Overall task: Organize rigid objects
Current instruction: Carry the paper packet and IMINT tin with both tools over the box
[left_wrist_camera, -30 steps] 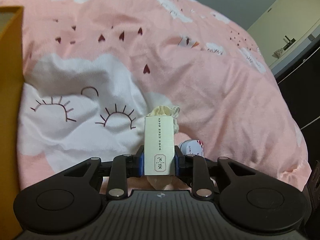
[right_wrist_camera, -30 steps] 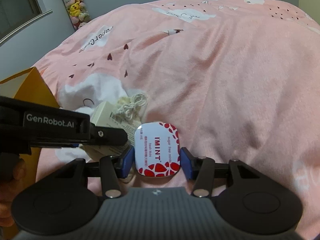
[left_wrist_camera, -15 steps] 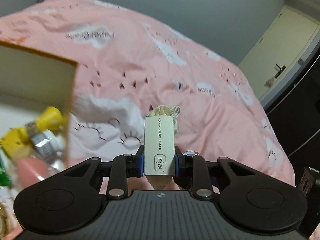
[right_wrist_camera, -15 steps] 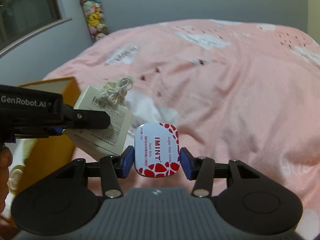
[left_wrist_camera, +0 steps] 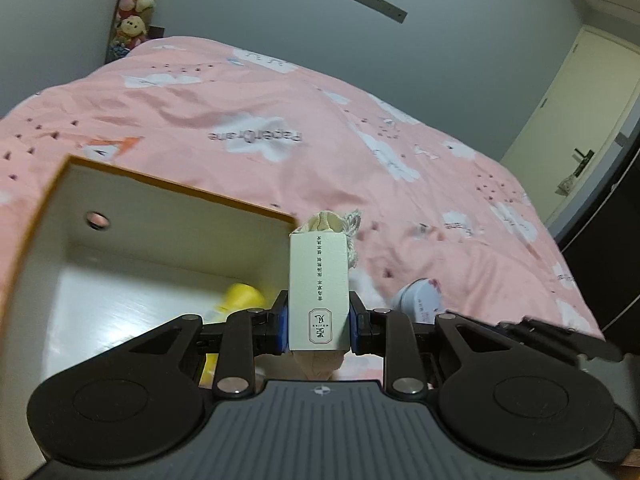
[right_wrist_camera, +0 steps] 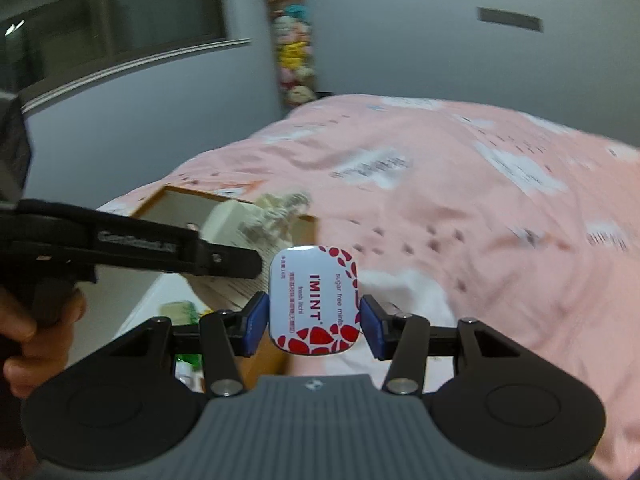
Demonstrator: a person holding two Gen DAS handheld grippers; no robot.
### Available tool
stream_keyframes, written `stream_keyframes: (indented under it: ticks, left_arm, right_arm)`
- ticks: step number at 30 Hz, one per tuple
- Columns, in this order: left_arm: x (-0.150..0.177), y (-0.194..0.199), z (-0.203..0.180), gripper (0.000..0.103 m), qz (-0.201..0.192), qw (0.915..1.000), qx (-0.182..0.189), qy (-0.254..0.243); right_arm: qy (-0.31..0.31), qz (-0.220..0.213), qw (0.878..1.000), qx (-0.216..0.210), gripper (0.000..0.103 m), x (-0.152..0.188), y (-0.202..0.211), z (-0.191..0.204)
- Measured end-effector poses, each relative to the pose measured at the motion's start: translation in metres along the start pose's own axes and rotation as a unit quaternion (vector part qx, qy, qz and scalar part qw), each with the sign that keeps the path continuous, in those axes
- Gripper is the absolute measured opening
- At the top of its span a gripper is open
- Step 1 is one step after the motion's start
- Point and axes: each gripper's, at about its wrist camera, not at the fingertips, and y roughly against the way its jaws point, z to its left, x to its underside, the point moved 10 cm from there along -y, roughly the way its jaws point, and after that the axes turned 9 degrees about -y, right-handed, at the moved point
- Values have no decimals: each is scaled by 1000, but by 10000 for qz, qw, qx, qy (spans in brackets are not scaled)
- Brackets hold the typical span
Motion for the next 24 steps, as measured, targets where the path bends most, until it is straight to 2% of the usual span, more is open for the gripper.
stream_keyframes:
  ticks: [6,11,14,17,24]
  left_arm:
    - [-5,-15,58,31,505,9983,-255,-133]
    - [7,-35,84,31,838,9946,-509,-343]
    - [11,-48,92,31,922,9937,-529,-362]
    - [11,-59,99,31,935,9941,-522,-176]
    - [14,-78,108,31,887,9936,-692,-86]
  right_arm:
    - [595,187,9980,-116,49,-15,-34,44]
    - [885,494,9948,-139,49,-11,-70,59]
    - [1056,661,9921,-128,49,-6,-88,63]
    - [1173,766,9901,-99,49,-1,-101,64]
    - [1187,915,9887,-37,49,1,-119,61]
